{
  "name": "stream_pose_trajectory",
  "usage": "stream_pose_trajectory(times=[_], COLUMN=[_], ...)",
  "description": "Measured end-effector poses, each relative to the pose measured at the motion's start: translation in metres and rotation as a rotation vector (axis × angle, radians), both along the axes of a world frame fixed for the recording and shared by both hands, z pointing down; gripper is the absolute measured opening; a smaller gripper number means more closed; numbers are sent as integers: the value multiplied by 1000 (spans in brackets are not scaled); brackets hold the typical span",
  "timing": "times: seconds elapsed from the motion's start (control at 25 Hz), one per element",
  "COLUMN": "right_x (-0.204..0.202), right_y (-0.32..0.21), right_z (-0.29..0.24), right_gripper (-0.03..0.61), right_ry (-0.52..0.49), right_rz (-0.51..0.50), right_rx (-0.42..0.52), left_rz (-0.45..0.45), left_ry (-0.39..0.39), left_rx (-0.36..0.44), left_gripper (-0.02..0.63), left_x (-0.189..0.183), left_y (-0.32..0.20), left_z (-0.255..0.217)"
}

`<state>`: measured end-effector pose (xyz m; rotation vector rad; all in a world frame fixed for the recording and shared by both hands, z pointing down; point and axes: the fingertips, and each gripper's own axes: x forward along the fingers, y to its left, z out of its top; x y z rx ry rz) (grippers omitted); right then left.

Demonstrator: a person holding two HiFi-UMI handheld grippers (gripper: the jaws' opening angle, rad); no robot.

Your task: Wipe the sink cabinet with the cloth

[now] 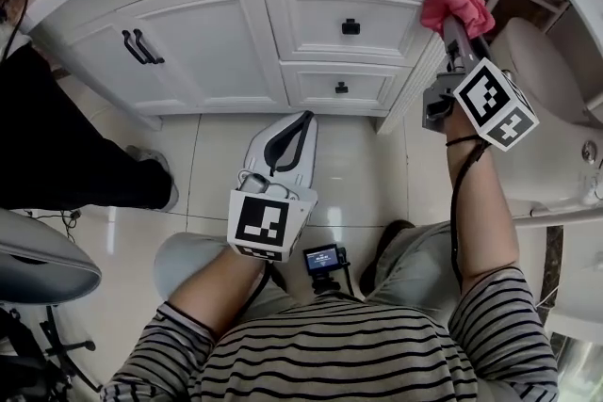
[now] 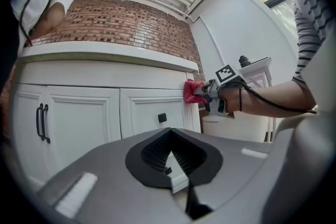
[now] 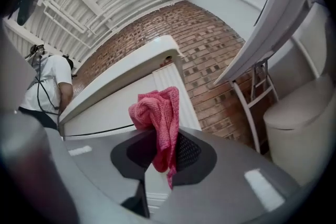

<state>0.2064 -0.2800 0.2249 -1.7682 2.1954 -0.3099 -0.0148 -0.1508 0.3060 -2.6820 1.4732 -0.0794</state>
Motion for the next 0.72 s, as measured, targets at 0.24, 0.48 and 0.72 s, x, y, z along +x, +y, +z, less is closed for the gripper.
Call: stream_pose_trajectory(times=[0.24, 0.48, 0.72], right_x=[-62, -210, -285], right_y=[19, 4, -19], right_z=[-15, -19, 13], right_gripper=[71, 71, 71], right_ry=[15, 55, 224], right_rz=[-153, -451, -527], right_rx=[52, 69, 14], left_rz=[-4, -29, -39], left_ry=[12, 19, 15], left_rx=[11, 17, 28], left_gripper=[-9, -9, -9], left_x=[-3, -19, -27], left_y=[3, 1, -2], left_z=[-6, -10, -13])
